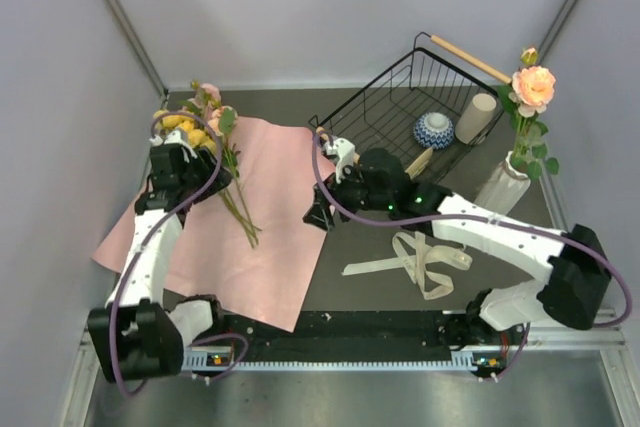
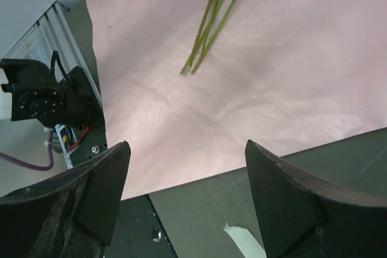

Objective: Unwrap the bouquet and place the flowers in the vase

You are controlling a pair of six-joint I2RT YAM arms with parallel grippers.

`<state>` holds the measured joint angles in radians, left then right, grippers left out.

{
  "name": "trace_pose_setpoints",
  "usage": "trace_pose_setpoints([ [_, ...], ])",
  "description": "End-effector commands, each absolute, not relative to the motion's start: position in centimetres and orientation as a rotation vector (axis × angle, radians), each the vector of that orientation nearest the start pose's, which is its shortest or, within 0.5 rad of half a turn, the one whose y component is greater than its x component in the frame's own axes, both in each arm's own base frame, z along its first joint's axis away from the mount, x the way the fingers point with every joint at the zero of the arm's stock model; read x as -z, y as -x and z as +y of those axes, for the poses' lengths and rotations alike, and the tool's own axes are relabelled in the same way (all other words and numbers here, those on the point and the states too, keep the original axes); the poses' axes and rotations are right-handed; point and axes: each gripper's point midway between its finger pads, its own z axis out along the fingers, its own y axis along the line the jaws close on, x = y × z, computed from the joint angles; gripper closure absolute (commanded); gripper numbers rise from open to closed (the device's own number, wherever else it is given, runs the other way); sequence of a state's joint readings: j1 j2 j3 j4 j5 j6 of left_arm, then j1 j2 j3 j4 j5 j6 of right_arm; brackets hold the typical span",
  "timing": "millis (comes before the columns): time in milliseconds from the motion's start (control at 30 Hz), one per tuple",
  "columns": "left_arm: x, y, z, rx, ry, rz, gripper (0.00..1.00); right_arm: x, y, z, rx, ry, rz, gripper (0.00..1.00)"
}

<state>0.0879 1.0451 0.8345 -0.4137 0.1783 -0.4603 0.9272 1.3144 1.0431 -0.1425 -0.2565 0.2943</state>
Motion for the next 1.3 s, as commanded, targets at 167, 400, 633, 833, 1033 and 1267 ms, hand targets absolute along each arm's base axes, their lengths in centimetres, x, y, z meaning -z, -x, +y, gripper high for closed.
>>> trace_pose_setpoints([
  [167, -12.9, -36.2, -1.6, 0.428, 0.582, 2.403, 0.55, -23.8, -21.5, 38.8, -1.061, 0.795, 1.898, 0.23],
  [400, -8.1, -38.6, -1.8, 0.321, 0.559, 2.574, 0.6, -25.4, -20.4, 37.1, -1.096, 0.74, 1.834, 0.23],
  [633, -5.1, -38.2, -3.5, 0.198, 0.457, 2.684, 0.64, -24.8, -20.2, 35.6, -1.044, 0.727, 1.837, 0.22],
  [833, -4.8, -37.5, -2.7, 0.088, 0.468, 2.693, 0.66, -24.8, -20.0, 35.7, -1.058, 0.735, 1.837, 0.23],
  [1033, -4.2, -36.9, -2.8, 0.069, 0.487, 2.712, 0.65, -24.6, -19.8, 35.1, -1.051, 0.72, 1.841, 0.23],
  [1267, -5.9, -37.0, -2.6, 0.051, 0.475, 2.667, 0.59, -24.2, -19.9, 34.4, -1.022, 0.708, 1.846, 0.22],
])
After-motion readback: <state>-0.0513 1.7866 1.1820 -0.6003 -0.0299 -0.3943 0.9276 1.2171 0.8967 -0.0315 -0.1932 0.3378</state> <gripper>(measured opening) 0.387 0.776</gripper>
